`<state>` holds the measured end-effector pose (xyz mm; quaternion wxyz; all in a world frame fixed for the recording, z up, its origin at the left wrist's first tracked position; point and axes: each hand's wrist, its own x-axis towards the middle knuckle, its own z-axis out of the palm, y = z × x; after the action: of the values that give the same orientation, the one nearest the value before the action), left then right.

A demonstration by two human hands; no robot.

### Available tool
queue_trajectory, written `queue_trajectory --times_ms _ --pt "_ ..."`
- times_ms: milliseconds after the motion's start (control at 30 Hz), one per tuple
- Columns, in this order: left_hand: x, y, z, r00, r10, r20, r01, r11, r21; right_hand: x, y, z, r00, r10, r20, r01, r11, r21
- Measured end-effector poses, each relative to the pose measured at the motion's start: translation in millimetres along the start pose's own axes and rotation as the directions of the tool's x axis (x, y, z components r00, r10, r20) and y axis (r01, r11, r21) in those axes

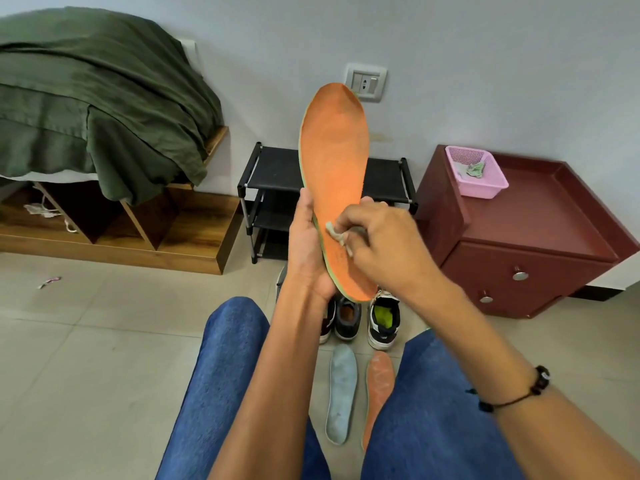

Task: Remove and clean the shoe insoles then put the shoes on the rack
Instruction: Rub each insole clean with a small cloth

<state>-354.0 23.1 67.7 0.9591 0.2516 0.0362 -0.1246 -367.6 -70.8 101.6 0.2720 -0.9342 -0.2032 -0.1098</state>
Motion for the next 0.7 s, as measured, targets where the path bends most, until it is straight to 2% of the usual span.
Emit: queue_trajectory --times_ms 200,367,400,467,533,600,700 --pt "0.1 -2.5 -12.1 0.999 -0.039 -0.021 0.039 0.999 -0.004 -22.8 -10.7 17.1 0.997 0.071 0.004 -0.071 0.990 0.120" --pt "-0.2 2.9 -10.6 0.999 -0.029 -0.042 0.029 1.000 -0.005 -20.9 -0.7 -9.1 0.960 0.026 0.279 -0.088 0.973 0.213" --pt "-0.6 4.4 -8.7 0.999 -0.010 -0.054 0.010 1.000 0.002 -16.1 1.2 -15.2 0.968 0.000 0.251 -0.057 0.974 0.220" --pt "-2.6 6.7 -5.0 0.996 0.043 -0.082 -0.042 0.999 0.021 -0.6 3.8 -21.8 0.996 -0.074 0.050 0.064 0.980 0.186" --pt "-3.4 5.4 -2.9 0.994 0.054 -0.094 -0.051 0.998 0.037 19.0 5.5 -18.0 0.985 -0.153 -0.086 0.160 0.983 0.090" --pt "-4.3 4.5 0.6 0.997 0.028 -0.068 -0.027 1.000 0.012 33.7 4.1 -6.8 0.977 -0.191 -0.090 0.195 0.980 0.034" --pt "-2.5 5.3 -2.0 0.996 0.053 -0.069 -0.059 0.995 -0.085 30.6 -1.5 13.2 0.966 -0.244 -0.082 0.251 0.965 0.080"
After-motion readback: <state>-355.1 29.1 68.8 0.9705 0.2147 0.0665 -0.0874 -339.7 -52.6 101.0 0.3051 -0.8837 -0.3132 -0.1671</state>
